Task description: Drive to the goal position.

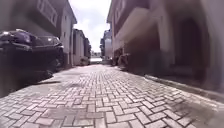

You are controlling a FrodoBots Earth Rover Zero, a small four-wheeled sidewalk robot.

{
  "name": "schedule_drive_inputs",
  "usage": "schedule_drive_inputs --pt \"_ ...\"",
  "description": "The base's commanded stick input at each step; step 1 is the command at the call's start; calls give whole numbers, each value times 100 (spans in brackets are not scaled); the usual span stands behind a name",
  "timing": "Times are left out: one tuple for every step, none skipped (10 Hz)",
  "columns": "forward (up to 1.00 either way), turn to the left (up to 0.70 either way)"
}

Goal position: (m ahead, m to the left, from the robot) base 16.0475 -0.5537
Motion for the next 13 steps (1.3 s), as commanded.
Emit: schedule_drive_inputs --pt "50 0" --pt "50 0" --pt "50 0" --pt "50 0" --pt "50 0" --pt "50 0" --pt "50 0" --pt "50 0" --pt "50 0" --pt "50 0" --pt "50 0" --pt "50 0" --pt "50 0"
